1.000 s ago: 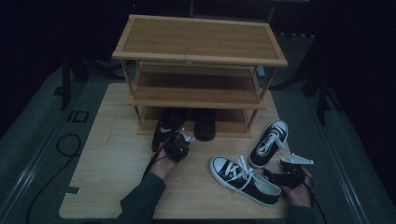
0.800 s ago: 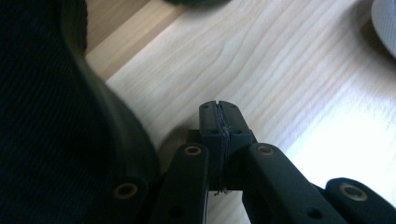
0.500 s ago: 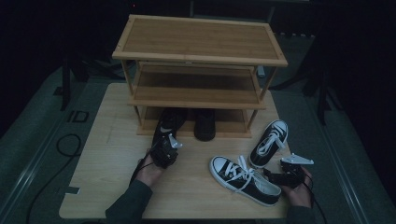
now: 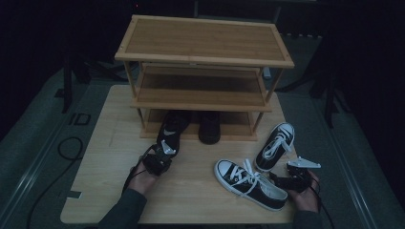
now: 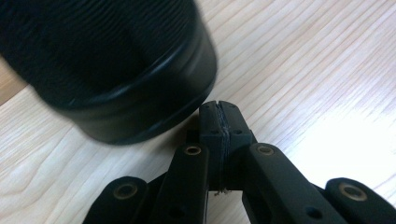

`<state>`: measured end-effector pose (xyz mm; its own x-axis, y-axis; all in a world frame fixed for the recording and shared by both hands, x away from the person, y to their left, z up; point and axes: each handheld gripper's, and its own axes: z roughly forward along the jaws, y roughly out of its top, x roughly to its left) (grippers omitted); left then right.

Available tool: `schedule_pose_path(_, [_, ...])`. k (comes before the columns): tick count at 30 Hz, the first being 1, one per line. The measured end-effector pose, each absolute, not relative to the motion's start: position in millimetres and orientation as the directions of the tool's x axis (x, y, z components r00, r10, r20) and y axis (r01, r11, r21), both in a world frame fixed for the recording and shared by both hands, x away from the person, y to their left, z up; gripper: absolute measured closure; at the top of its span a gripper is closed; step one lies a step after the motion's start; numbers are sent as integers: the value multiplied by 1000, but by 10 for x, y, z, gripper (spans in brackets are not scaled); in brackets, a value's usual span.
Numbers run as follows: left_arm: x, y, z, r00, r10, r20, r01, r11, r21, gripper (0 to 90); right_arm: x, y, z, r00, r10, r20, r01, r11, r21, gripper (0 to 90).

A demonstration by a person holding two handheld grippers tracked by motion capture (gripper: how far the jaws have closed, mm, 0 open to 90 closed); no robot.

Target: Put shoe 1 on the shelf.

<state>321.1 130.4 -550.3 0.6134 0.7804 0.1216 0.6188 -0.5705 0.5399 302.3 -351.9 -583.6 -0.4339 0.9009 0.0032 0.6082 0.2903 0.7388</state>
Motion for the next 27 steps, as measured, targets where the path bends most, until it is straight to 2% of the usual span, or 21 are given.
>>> schedule_pose_path(13, [3302,1565,-5533,537,832,141,667,-521,533,896,3023,-3519,-5836,-434,901,3,608,290,739,117])
schedule_pose_path(27, [3498,1516,-5474,517,849,108,676,-482,557,896,3023,-3519,-5836,-434,901,3,608,290,739,118])
